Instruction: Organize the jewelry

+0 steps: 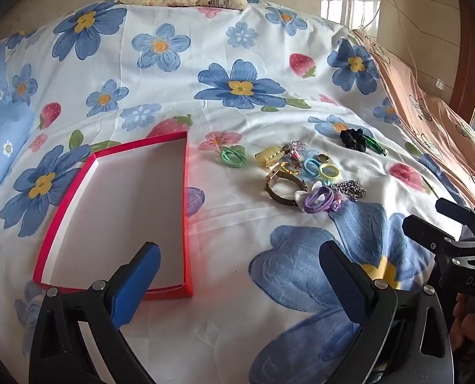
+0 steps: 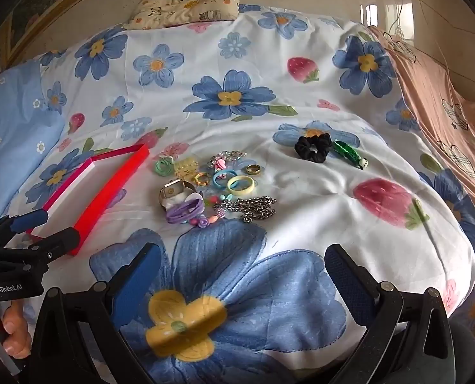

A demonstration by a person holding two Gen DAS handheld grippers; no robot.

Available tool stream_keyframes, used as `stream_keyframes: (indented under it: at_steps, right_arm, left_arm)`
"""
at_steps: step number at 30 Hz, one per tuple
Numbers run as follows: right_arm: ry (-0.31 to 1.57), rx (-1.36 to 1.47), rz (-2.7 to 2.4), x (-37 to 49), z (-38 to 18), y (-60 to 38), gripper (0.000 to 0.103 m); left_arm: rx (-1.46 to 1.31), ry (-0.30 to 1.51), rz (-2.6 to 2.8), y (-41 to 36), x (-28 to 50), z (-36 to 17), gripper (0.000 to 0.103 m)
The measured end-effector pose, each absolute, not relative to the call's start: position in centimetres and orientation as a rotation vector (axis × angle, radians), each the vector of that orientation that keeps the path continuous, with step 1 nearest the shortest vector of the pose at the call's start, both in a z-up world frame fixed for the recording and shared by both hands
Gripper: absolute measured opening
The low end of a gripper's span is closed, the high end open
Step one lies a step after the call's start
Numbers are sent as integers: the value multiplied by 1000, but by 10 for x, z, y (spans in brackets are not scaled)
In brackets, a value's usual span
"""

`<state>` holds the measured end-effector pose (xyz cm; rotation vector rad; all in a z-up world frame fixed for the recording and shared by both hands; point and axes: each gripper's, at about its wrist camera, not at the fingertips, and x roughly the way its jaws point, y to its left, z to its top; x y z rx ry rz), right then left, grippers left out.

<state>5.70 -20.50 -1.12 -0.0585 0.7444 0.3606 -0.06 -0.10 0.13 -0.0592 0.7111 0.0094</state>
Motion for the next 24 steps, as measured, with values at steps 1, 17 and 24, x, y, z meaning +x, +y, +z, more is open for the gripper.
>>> stream_keyframes:
  at_steps: [1,17,24]
  right_arm:
    - [738,-52,363,57,-11,-206,103]
    - [732,-54,364,46,6,-205,103]
    - [740,-52,361,47,4,-204,103]
  left_arm:
    - [-63,712,9,-1,-1,1,101]
    - [-98,726,14,6,-8,2,101]
    - [-105,725,22,8,-11,5,101]
